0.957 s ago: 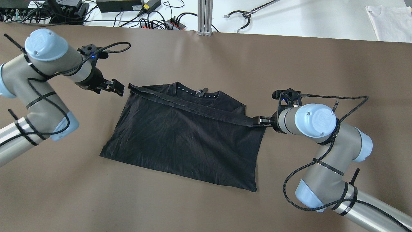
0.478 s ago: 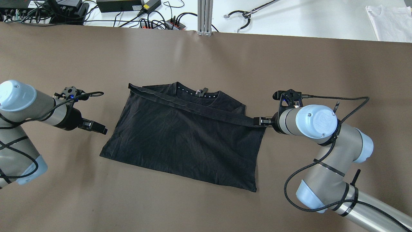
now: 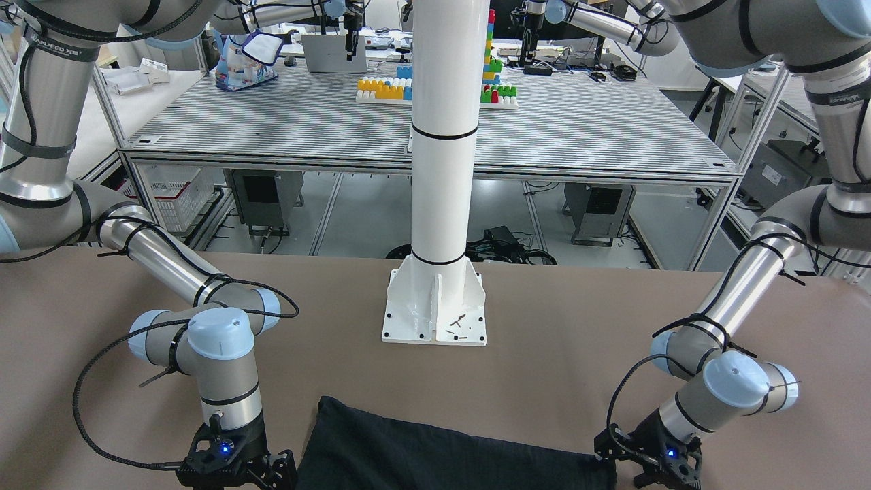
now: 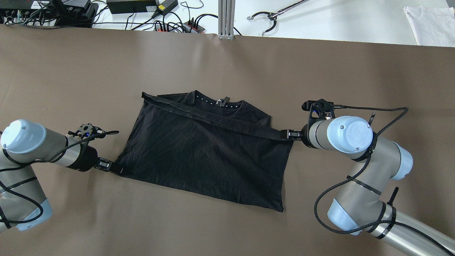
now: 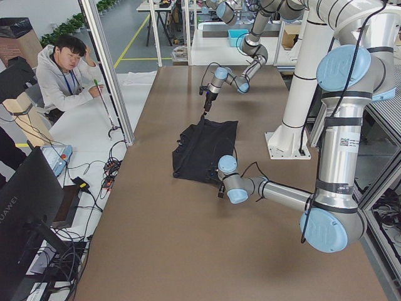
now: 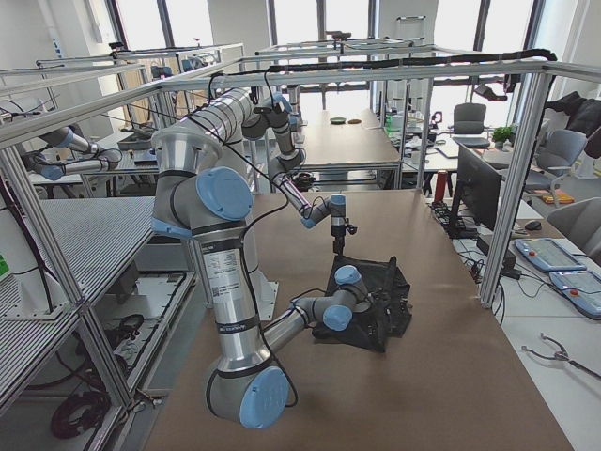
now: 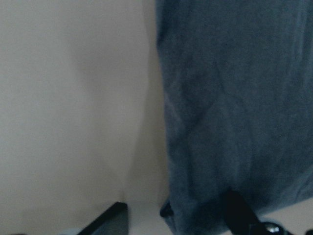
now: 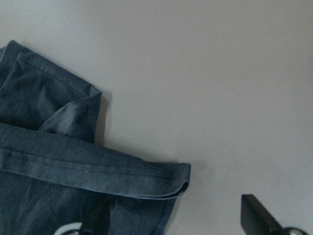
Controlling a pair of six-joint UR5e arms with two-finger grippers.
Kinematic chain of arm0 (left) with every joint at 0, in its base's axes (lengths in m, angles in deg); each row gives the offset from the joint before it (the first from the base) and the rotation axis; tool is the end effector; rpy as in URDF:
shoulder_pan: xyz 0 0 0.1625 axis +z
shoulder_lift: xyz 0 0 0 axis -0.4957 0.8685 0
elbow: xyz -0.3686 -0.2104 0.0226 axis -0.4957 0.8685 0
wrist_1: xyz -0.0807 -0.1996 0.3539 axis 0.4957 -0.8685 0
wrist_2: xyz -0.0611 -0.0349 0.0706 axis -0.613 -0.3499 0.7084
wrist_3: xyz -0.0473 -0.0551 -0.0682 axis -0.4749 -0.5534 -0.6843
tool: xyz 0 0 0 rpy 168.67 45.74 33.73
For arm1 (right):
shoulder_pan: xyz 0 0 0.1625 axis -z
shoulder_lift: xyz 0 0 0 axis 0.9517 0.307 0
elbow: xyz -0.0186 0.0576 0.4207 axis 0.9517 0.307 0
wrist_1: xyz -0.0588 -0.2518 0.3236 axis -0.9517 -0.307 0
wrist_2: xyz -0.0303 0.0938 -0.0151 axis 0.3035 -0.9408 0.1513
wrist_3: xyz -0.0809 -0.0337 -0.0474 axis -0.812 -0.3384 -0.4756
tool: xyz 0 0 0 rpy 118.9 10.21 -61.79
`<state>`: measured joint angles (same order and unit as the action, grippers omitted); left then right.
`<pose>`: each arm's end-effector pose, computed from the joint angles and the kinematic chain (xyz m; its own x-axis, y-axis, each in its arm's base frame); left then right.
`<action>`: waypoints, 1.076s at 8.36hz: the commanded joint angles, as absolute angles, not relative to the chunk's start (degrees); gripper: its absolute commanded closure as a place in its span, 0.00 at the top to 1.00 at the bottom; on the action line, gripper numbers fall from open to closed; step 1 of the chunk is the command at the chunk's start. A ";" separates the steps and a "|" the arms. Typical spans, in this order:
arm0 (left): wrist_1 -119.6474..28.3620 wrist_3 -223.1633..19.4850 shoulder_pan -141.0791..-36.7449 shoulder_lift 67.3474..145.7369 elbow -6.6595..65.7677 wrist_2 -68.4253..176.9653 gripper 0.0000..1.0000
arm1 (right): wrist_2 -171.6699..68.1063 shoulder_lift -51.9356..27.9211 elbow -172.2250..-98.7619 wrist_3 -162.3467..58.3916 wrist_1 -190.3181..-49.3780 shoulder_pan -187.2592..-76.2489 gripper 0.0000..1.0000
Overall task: Fold clothes
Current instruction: 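Release the hem with the left gripper and move it to the folded edge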
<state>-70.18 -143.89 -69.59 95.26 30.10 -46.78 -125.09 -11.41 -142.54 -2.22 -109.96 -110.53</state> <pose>0.3862 -0.4265 0.4704 0.4133 0.2562 -0.8738 -0.0555 0.9649 0.2567 -0.4121 -0.4829 0.3502 0.6557 0.0091 0.7550 -0.3111 0.9144 0.2591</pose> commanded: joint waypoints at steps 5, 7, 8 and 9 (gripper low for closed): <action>-70.69 -145.73 -69.35 95.21 31.66 -46.45 0.00 | -125.09 -11.33 -142.52 -2.21 -109.90 -110.53 0.94; -69.99 -145.12 -73.12 95.82 31.31 -46.98 0.00 | -125.09 -11.41 -142.52 -2.12 -109.90 -110.53 0.94; -68.16 -144.33 -75.57 97.91 29.40 -46.98 0.00 | -125.09 -11.41 -142.52 -2.12 -109.90 -110.53 0.94; -63.44 -140.93 -79.68 102.63 26.33 -47.24 0.00 | -125.09 -11.41 -142.52 -2.21 -109.90 -110.53 0.94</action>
<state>-69.01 -144.70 -73.85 96.89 30.35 -46.98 -125.09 -11.39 -142.52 -2.16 -109.90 -110.53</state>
